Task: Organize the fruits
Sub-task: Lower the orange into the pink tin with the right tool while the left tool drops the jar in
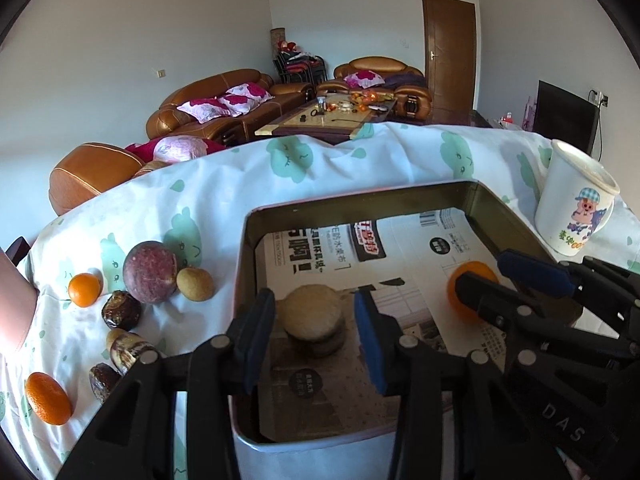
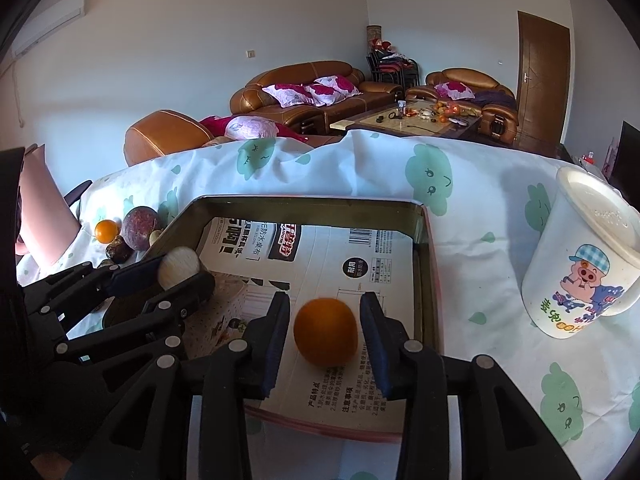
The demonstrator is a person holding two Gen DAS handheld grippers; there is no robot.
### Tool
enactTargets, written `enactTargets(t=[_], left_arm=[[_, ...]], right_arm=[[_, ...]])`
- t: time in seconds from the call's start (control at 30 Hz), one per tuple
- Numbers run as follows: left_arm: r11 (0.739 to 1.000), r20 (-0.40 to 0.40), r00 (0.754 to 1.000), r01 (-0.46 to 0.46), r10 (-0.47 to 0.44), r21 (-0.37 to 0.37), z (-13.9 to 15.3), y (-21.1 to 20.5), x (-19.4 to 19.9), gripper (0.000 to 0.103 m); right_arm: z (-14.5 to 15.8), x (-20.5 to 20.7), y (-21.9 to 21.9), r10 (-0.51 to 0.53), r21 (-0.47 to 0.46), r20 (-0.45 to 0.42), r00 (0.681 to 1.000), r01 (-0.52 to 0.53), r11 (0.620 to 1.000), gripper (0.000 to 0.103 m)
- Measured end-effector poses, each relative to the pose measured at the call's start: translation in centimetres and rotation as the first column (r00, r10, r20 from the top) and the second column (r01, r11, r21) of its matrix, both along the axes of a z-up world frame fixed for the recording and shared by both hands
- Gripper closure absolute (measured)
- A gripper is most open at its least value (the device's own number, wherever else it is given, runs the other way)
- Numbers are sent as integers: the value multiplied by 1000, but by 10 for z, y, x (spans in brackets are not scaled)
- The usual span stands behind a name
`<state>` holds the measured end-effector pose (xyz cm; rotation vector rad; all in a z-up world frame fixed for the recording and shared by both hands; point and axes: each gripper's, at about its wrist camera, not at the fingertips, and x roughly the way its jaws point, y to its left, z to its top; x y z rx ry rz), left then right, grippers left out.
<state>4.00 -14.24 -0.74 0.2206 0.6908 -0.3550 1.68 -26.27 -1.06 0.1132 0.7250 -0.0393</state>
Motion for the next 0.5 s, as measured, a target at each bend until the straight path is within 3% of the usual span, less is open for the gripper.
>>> enactTargets(t=[0.03,0.17,0.2,0.23,0.27,0.3,0.5], left_arm=[[1000,18,1000,-12,12,8,1,1,-2,49],[1000,30,999,-17,18,-24,9,9,-10,45],[999,36,999,-30,31,-24,11,11,-12,33],[999,52,998,-44,45,-24,14,13,-15,10],[998,81,995,-54,56,-29,17,16,-20,2],[998,119,991,-59,63,-35,20,18,-25,0],[998,208,976,-68,63,13,25,27,-42,0]], right_arm=[[1,-1,-1,-8,5,8,1000,8,1000,58],[9,-7,-10,-49,29,66,997,47,998,52],[11,-10,-13,-62,37,86,994,59,998,45],[15,-12,-16,-73,47,108,991,68,997,35],[17,-15,-18,-84,61,132,988,76,995,31],[20,-19,-20,-96,71,160,982,85,994,26],[28,-28,-24,-140,71,233,962,127,989,26]])
